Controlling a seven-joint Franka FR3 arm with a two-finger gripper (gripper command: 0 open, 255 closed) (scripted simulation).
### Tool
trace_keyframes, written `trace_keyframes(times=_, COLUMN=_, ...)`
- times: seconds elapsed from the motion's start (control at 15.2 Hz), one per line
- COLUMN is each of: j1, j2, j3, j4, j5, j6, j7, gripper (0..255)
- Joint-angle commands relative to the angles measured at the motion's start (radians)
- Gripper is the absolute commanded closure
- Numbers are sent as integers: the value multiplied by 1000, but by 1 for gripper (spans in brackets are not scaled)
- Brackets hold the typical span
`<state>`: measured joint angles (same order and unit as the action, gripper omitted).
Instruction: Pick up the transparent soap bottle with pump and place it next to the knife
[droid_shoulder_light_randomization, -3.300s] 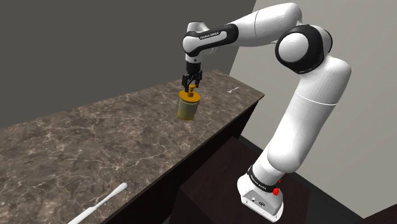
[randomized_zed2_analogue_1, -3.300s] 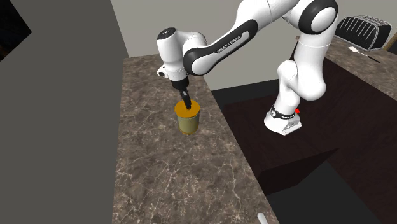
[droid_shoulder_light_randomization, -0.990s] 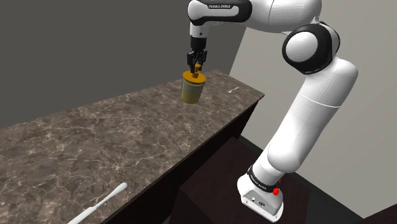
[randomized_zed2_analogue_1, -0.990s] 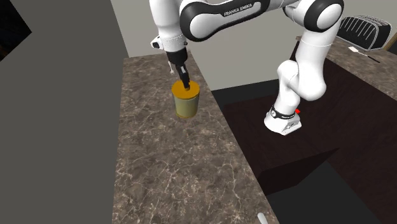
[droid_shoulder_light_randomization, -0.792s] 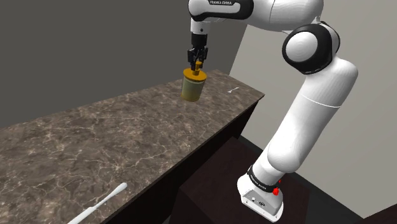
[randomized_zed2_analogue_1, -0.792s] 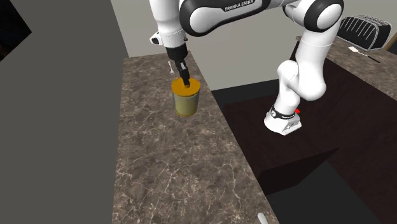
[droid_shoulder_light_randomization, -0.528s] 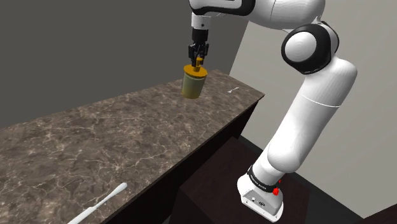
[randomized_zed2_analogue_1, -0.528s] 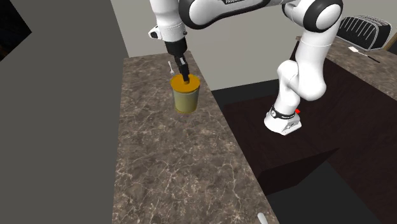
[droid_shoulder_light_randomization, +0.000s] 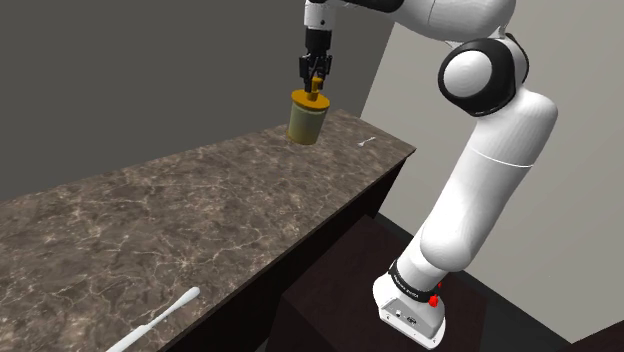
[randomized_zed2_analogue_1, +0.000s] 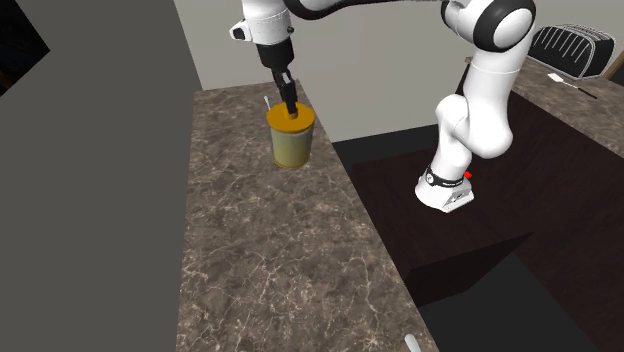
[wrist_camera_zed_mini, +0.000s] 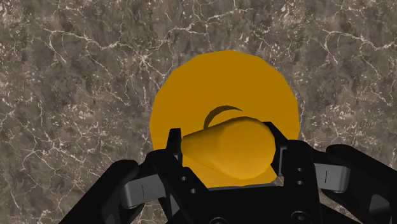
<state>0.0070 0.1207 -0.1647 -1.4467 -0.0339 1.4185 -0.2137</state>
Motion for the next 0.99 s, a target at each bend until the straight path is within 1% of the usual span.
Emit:
trace_keyframes(times=0.0, j1=-1, j2=13, j3=0, j4=46, j5=2, j6=-33, j7=-2, gripper=255)
trace_keyframes(times=0.4, j1=-5, j2=51, j3=-3, j4=181, j5=7, j6=-130, j7=-11, gripper=255)
trace_keyframes(times=0.86, j1=-16, j2=122, j3=-6, j4=383, j5=17, j6=-261, j7=-23, gripper=255)
trace_keyframes(times=0.92, j1=-17, j2=127, j3=-6, j4=396, j5=18, j6=-269, j7=-24, gripper=255)
